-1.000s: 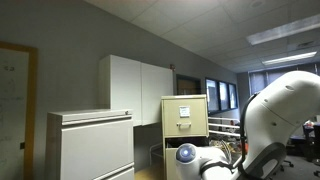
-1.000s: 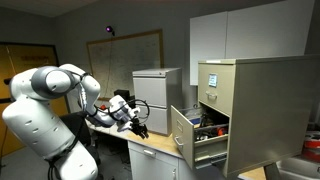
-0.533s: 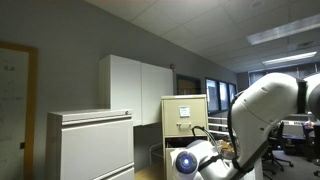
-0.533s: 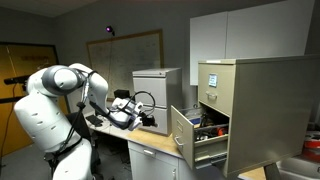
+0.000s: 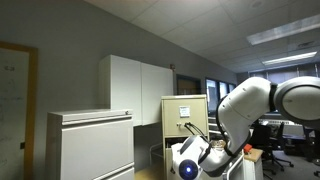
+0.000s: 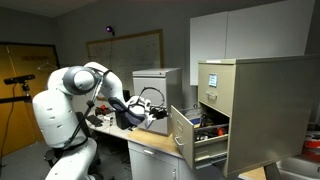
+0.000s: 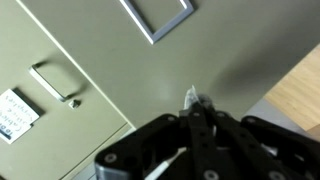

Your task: Close the open drawer

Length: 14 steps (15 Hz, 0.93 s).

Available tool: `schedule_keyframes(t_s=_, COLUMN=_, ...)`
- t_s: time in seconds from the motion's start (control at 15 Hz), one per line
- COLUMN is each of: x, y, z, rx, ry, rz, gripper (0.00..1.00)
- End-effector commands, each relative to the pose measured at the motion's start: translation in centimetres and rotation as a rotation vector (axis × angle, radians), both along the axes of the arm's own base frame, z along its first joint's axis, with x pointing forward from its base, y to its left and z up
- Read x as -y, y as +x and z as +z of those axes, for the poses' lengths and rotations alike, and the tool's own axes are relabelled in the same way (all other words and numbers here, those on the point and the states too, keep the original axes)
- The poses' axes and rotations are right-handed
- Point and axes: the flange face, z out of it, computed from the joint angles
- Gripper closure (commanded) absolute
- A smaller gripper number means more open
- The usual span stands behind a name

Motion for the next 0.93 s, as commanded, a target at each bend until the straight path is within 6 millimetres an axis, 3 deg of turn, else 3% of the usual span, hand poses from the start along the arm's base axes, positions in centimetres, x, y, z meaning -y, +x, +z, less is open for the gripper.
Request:
schedule_keyframes(t_s=0.0, x=4.3, y=3.3, z=-4.1, rx=0.050, ry=0.015, rz=-0.017, gripper=0.99)
schedule_keyframes(t_s=0.07, x=5.0, y=3.8, z=-6.7, rx=0.019, ry=-0.010, rz=0.006, gripper=1.00)
schedule_keyframes(t_s=0.33, x=9.2, y=7.8, z=-10.0, rx=0.051, ry=-0.065, rz=0.054, gripper=1.00)
schedule_keyframes(t_s=0.87, x=16.9, y=16.0, z=-9.4, rx=0.204, ry=-0.212, rz=0.024, gripper=0.98)
